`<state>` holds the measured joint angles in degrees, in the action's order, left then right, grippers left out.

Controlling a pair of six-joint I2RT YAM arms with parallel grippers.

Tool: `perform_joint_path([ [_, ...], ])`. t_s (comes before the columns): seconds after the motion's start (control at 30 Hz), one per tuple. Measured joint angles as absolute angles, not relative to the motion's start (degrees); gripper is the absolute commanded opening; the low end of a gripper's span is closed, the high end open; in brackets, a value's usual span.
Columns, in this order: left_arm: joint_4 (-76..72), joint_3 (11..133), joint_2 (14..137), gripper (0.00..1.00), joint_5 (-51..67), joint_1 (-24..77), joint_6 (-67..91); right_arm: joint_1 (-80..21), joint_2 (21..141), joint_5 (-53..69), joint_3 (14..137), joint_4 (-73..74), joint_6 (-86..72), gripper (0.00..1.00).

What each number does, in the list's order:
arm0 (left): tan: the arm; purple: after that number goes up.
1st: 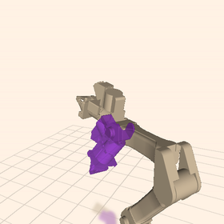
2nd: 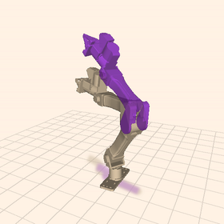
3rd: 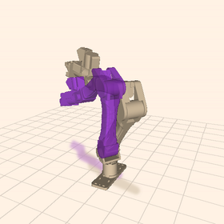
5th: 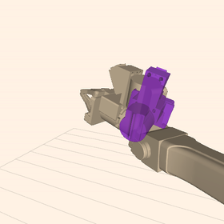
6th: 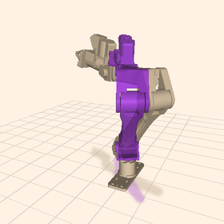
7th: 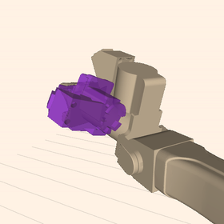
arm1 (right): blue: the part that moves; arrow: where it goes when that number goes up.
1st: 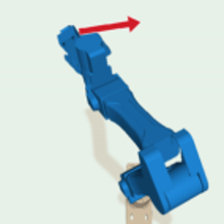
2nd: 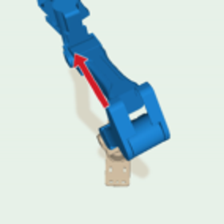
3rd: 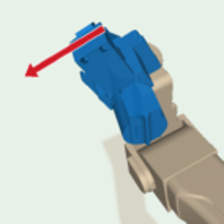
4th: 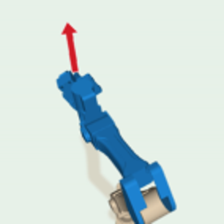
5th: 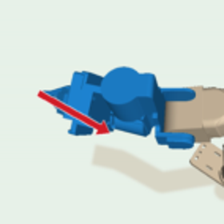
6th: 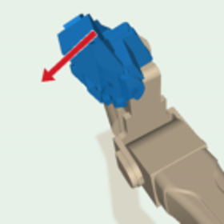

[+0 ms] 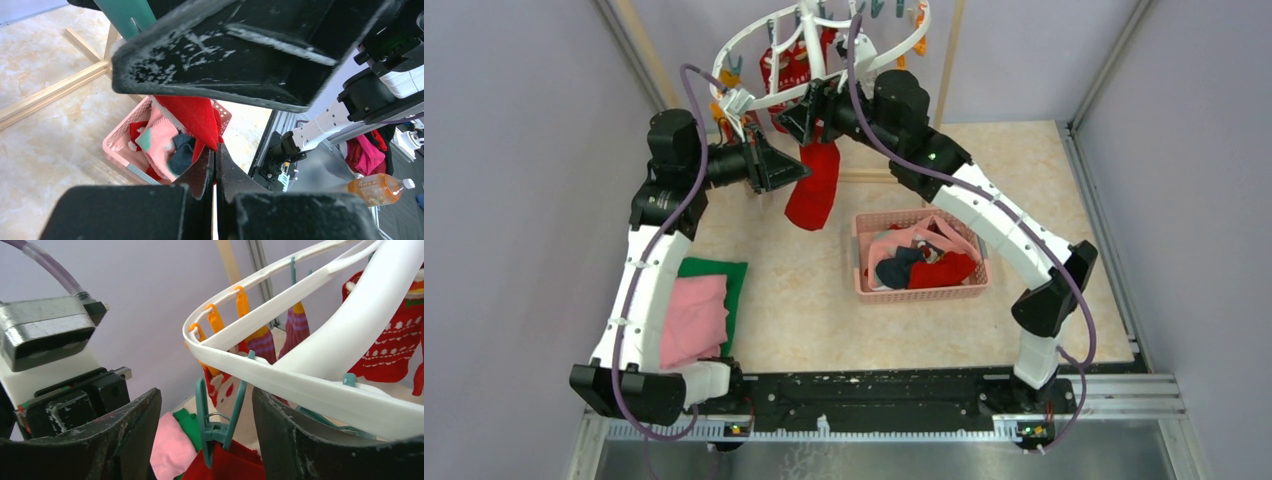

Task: Remove the socks clipped to the hanger
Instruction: Remove the sock from the hanger.

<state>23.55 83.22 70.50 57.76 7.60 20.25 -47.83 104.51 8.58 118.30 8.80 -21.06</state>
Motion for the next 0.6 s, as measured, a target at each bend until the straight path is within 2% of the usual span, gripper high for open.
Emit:
perform_joint_path([
  [0.37, 23.5, 83.2, 70.3, 0.0, 57.5, 7.9, 20.3, -47.8, 104.9, 7.4, 119.3, 9.8, -18.0, 0.36],
  [0.6, 23.6, 83.2, 70.3, 0.0, 57.1, 8.0, 20.2, -47.7, 105.1, 7.3, 119.3, 8.1, -18.1, 0.07],
])
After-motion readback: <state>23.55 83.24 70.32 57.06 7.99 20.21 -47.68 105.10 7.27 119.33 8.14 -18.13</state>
